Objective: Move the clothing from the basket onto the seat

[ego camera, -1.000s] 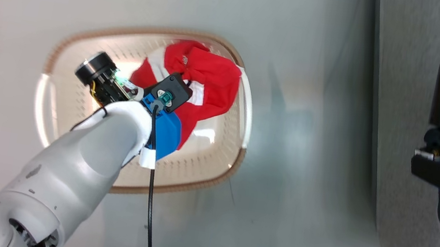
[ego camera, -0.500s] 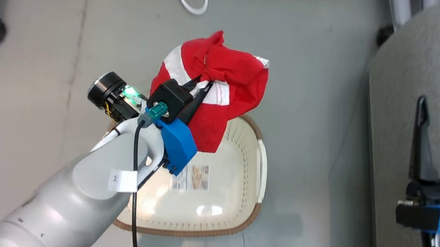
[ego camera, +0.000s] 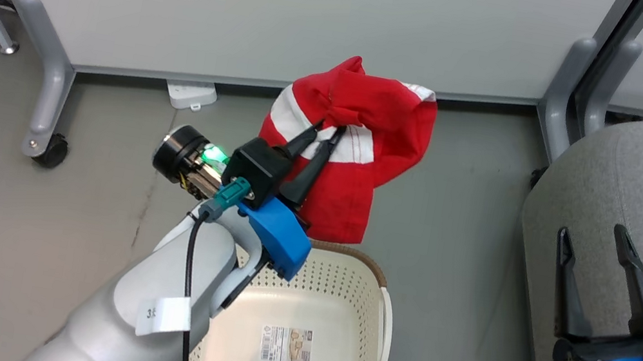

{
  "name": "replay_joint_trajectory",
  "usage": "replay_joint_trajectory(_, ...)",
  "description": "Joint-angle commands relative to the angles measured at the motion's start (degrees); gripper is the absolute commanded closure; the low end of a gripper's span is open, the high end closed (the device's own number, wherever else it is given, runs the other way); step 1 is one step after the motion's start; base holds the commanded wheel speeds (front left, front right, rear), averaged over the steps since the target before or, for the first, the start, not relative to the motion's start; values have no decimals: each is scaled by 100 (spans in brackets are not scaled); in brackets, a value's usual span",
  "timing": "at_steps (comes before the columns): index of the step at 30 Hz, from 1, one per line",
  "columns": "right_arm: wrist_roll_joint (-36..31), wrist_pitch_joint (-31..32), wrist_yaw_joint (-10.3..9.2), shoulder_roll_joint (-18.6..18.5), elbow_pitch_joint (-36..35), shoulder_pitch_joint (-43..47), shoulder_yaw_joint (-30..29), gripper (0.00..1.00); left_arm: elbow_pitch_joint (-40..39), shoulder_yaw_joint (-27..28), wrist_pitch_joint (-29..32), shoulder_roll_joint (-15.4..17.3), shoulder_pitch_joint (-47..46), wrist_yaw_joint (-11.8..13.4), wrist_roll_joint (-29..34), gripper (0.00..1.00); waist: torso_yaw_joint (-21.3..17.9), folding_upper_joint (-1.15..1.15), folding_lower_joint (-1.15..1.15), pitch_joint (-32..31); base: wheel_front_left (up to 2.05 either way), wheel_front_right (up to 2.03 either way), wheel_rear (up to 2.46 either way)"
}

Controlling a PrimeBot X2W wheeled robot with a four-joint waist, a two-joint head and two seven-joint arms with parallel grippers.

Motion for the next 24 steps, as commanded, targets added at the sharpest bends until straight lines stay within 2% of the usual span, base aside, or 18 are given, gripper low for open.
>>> replay_joint_trajectory(1,-15,-18,1,46,28,177,20,0,-89,35,-26,-38,119,-29,65,100,76,0,1,-304,0,0,0)
replay_joint_trajectory(11,3,-18,1,202,109,661,173,0,-427,8,-25,-233,377,-143,245,100,153,0,1,-825,0,0,0)
replay_joint_trajectory(24,55,-18,1,139,-81,629,521,0,-470,36,-25,-285,462,-187,335,100,215,0,1,-861,0,0,0)
